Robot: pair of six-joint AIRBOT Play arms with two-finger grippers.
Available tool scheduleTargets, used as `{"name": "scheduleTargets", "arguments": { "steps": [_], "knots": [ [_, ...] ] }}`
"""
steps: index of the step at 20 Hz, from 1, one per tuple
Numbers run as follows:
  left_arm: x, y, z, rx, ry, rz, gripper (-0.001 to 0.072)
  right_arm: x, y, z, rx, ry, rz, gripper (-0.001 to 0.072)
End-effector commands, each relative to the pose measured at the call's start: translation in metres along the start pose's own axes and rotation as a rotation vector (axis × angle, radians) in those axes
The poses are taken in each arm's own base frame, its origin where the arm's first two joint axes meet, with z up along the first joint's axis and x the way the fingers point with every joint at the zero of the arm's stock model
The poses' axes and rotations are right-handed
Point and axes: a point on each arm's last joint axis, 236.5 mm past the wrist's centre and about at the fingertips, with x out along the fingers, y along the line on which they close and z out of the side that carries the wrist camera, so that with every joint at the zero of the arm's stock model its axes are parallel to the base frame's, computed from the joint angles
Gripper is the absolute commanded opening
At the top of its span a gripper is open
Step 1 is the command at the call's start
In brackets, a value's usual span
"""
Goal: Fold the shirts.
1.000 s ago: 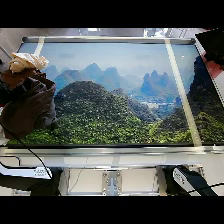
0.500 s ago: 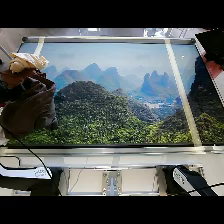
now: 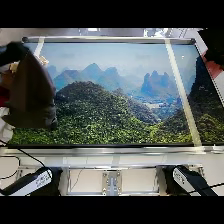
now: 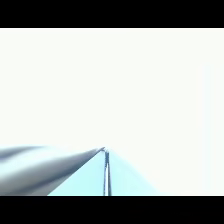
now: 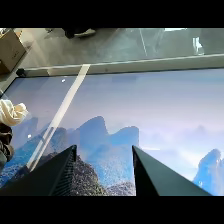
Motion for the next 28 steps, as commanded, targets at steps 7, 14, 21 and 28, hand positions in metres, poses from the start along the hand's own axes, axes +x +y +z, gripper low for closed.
{"name": "scheduleTargets", "arguments": {
  "steps": [7,14,21,28],
  "knots": [
    [-0.015,-0.280,-0.090,0.225,0.202,-0.631,0.0485,-0.048,0.032,0.058,-0.183,-0.123,-0.048,0.0414],
    [0.051,-0.074,-0.142,0.029,0.481,0.060,0.0706,-0.057,-0.108,-0.092,-0.161,0.529,-0.466,0.0407],
    [0.159,-0.106,-0.268,-0.175,0.635,-0.112,0.0705,-0.016,-0.136,-0.330,0.228,0.934,-0.339,0.0407],
    [0.236,-0.151,-0.365,-0.196,0.777,-0.206,0.0651,-0.026,-0.176,-0.338,0.119,0.934,-0.472,0.0406]
  ]
}}
